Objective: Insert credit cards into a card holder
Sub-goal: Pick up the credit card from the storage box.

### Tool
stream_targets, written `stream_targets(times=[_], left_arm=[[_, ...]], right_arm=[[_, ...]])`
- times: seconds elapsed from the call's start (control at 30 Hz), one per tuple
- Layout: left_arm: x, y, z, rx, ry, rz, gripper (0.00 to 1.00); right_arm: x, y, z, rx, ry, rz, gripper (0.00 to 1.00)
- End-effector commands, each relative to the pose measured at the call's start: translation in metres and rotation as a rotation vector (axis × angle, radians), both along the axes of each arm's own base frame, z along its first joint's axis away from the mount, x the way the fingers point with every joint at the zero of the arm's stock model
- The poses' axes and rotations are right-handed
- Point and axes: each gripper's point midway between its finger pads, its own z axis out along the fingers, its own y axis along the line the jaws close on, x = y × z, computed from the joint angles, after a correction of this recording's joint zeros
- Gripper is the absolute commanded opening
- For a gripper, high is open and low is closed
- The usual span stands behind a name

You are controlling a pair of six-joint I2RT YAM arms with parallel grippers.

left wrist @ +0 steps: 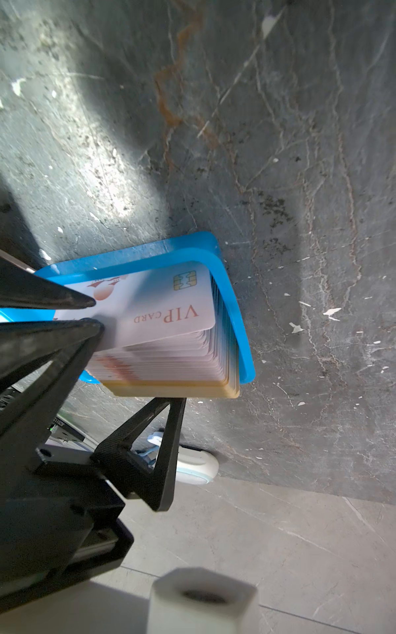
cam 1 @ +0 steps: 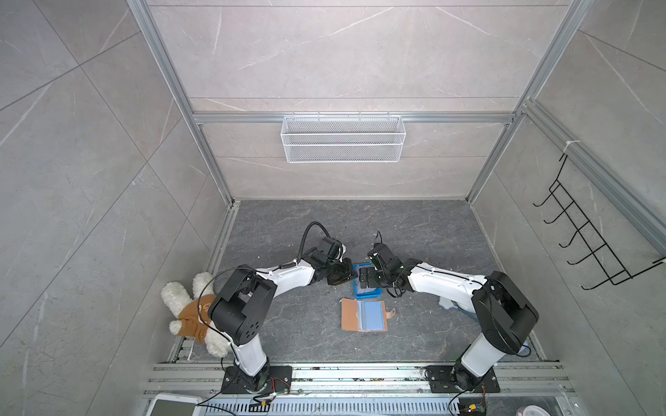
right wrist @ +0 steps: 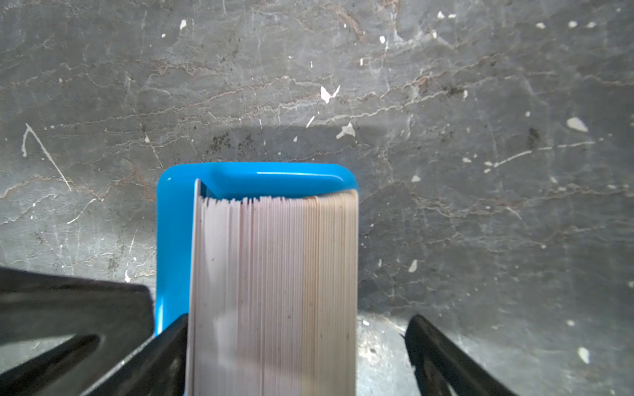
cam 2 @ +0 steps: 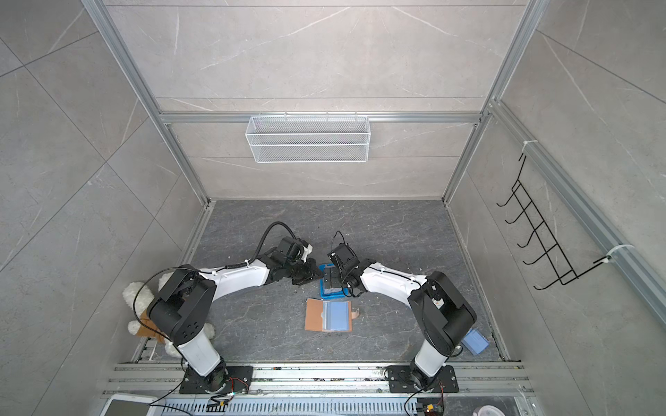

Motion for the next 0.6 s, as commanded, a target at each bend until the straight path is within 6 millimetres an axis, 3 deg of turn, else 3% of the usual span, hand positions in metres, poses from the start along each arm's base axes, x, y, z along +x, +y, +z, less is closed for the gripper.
stream_targets(times=[0.0,0.57], left_arm=[[0.006,-0.009,0.008,-0.032,-0.009,-0.014,0.12],[0.007,-0.013,-0.003,-0.017,0.022,-0.017,0.12]], right_arm=[[0.001,-0.004,0.011,-0.018,-0.024,0.0,0.96],[0.0,-0.005,0.011,-0.016,-0.024,0.0,0.96]])
